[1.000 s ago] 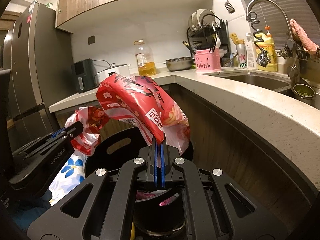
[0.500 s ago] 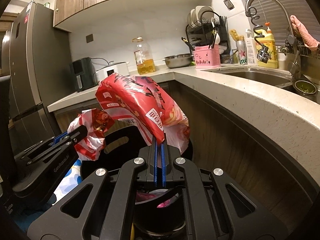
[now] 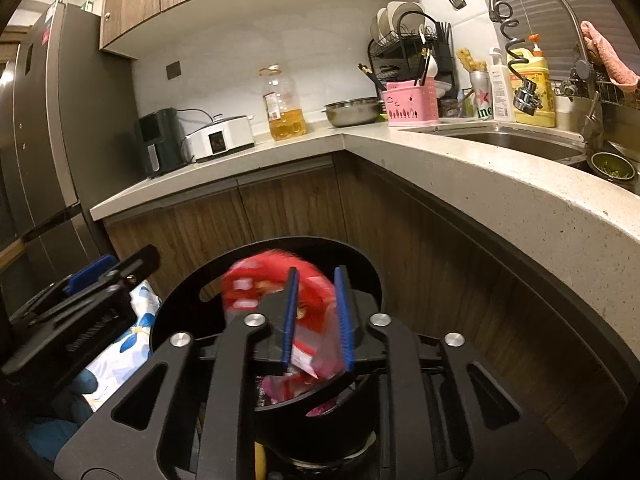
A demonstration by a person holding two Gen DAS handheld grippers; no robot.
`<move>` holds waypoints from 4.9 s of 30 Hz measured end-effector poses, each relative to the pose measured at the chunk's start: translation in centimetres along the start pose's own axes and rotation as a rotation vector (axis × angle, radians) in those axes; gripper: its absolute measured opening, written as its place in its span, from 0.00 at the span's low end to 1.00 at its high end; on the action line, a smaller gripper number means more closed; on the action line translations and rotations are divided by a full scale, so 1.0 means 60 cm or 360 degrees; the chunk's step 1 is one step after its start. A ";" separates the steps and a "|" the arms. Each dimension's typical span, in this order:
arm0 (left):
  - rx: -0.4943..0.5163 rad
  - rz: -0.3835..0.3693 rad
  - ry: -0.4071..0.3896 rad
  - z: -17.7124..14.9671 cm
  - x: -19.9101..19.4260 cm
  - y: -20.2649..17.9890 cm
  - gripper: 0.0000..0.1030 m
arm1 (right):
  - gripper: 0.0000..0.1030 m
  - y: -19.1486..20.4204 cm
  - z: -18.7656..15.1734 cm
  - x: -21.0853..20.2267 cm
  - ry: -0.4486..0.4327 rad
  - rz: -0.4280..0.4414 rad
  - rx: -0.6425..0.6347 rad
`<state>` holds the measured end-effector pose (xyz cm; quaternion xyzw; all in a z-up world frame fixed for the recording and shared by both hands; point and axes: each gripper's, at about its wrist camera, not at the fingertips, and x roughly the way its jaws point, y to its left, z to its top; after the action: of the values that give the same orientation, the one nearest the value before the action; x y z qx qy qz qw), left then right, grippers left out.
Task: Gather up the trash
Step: 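Open both grippers to drop the wrapper and snack bag into the bin, then move both tools back from the bin to the table, then grasp the red paper cup with the left gripper while the right gripper grasps the blue glove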
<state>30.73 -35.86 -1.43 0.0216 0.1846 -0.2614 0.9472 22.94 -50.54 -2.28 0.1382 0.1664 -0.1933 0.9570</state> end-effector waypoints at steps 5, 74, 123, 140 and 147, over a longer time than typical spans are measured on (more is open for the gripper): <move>0.0019 0.0058 -0.0018 -0.004 -0.020 0.011 0.80 | 0.38 0.005 -0.006 -0.007 0.0002 -0.0002 -0.0006; -0.0262 0.0757 -0.0019 -0.172 -0.385 0.282 0.94 | 0.65 0.293 -0.165 -0.247 0.0049 0.0382 -0.0366; -0.0640 0.1205 0.0193 -0.204 -0.442 0.724 0.62 | 0.65 0.659 -0.280 -0.229 0.0172 0.0915 -0.0694; -0.0656 0.1134 0.0102 -0.205 -0.469 0.707 0.48 | 0.56 0.711 -0.323 -0.188 0.0338 0.0995 -0.0788; -0.0649 0.1182 0.0032 -0.202 -0.509 0.672 0.49 | 0.48 0.727 -0.339 -0.171 0.0419 0.1018 -0.0821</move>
<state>22.62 15.48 -3.92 -0.0988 0.2215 0.1396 0.9600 26.79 -1.83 -8.18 -0.0375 0.2788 0.1804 0.9425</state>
